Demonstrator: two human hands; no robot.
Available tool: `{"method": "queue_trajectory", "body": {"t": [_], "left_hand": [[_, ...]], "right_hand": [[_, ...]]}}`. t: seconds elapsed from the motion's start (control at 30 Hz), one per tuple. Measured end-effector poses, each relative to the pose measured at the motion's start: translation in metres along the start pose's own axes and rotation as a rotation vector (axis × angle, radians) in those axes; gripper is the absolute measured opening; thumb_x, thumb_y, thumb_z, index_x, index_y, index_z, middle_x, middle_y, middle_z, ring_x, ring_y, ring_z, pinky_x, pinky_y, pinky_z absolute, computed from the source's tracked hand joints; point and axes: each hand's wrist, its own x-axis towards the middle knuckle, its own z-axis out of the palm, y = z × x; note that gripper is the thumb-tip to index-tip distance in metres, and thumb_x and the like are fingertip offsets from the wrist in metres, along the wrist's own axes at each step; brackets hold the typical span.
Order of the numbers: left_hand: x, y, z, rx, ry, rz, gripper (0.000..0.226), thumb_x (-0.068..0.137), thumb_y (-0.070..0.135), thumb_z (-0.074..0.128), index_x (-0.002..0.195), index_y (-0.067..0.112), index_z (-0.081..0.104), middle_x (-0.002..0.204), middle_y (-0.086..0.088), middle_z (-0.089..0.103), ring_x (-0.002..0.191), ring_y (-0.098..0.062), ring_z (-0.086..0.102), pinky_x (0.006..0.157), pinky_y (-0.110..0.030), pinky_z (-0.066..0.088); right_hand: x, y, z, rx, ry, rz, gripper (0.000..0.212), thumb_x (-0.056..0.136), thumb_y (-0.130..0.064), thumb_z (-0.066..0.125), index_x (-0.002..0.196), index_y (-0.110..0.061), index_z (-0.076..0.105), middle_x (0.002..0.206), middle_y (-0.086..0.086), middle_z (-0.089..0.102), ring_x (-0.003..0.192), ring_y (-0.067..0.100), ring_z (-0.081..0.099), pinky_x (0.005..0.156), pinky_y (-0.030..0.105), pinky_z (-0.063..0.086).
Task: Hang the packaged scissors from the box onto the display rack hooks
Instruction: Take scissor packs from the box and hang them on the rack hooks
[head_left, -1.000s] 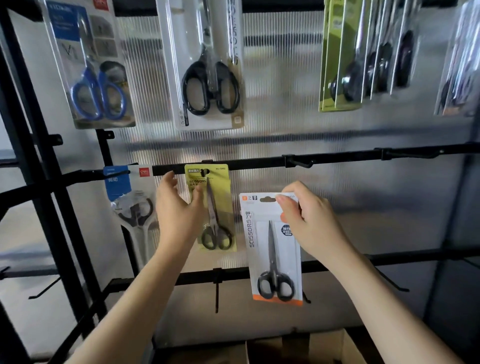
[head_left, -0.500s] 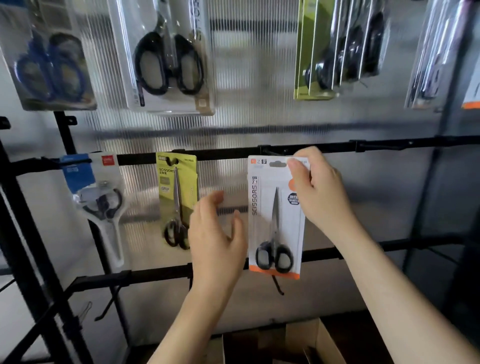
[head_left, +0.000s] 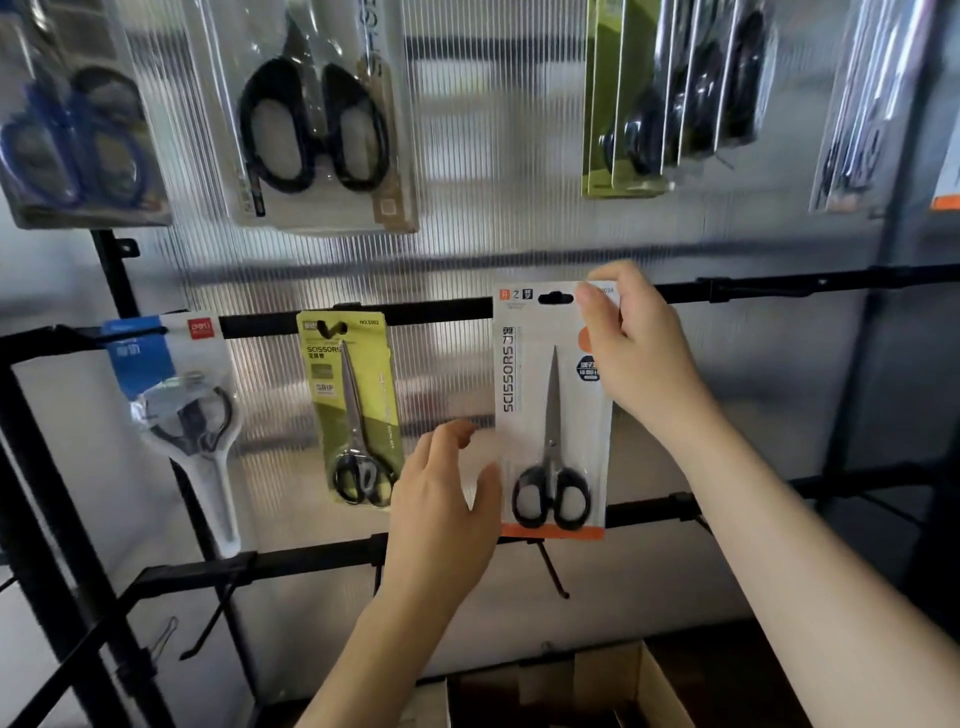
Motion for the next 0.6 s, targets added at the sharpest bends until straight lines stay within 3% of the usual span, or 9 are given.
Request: {"method": "queue_trajectory", "body": {"t": [0.13, 0.27, 0.43, 0.6], "left_hand": [[-0.004, -0.005, 0.0, 0.013, -0.018, -0.019, 0.035, 0.092, 0.024, 0.056, 0.126, 0.019, 0.048, 0.113, 0.015, 0.048, 0.111, -0.005, 0.046, 0.09, -0.018, 0.034], [-0.011, -0.01, 0.0, 0.034, -0.018, -0.024, 0.036, 0.092, 0.024, 0.056, 0.127, 0.02, 0.047, 0.115, 0.015, 0.048, 0.107, 0.002, 0.041, 0.089, -0.013, 0.03], [-0.025, -0.019, -0.004, 0.061, -0.051, -0.004, 0.035, 0.092, 0.022, 0.056, 0.126, 0.019, 0.049, 0.121, 0.01, 0.054, 0.106, 0.003, 0.041, 0.089, -0.015, 0.034], [-0.031, -0.028, -0.011, 0.083, -0.093, -0.02, 0.034, 0.092, 0.024, 0.054, 0.126, 0.021, 0.048, 0.121, 0.008, 0.054, 0.113, -0.005, 0.048, 0.093, -0.025, 0.043]], "right_hand": [[-0.003, 0.008, 0.005, -0.002, -0.002, 0.038, 0.006, 0.1, -0.02, 0.043, 0.099, -0.019, 0.049, 0.078, 0.019, 0.059, 0.07, 0.027, 0.055, 0.057, 0.033, 0.043], [0.002, 0.024, 0.016, 0.012, -0.008, 0.134, 0.01, 0.1, -0.022, 0.041, 0.103, -0.017, 0.049, 0.074, -0.003, 0.055, 0.07, 0.015, 0.058, 0.047, 0.011, 0.039], [0.02, 0.037, 0.035, 0.051, -0.026, 0.209, 0.009, 0.1, -0.016, 0.04, 0.102, -0.017, 0.049, 0.076, -0.006, 0.052, 0.071, 0.014, 0.056, 0.051, 0.02, 0.043], [0.028, 0.047, 0.046, 0.089, 0.014, 0.261, 0.009, 0.099, -0.017, 0.043, 0.105, -0.018, 0.049, 0.077, -0.006, 0.053, 0.074, 0.015, 0.059, 0.042, 0.009, 0.04]]}}
